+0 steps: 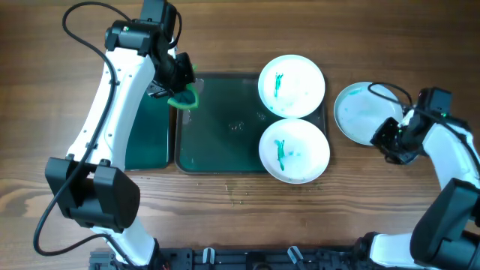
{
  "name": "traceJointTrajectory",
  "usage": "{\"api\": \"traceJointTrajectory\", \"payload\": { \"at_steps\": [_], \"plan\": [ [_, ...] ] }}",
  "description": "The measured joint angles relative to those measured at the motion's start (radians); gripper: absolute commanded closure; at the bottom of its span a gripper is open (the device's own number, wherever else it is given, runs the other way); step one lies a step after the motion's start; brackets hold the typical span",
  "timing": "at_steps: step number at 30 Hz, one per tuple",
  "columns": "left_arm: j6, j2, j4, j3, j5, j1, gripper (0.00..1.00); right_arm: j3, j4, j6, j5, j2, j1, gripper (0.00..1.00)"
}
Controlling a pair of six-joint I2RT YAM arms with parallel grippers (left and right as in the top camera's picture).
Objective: Clean dirty plates on tray and stack at the side
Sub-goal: 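Lower the plate onto the table right of the tray and release, then grasp the rim of the next plate with the right gripper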
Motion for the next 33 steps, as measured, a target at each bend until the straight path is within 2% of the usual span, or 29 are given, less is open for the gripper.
{"api": "traceJointTrajectory", "payload": {
  "at_steps": [8,15,33],
  "plan": [
    [0.0,0.0,0.001,0.0,0.0,0.0,0.96,0.049,-0.1,-0.176,-0.168,-0.024,0.128,0.67],
    [0.0,0.0,0.001,0.0,0.0,0.0,0.96,-0.031,-0.086,-0.211,-0.149,-0.024,0.29,0.8],
    [0.0,0.0,0.002,0.0,0.0,0.0,0.96,-0.143,0.027,-0.206,-0.122,-0.024,0.326,0.81]
  ]
}}
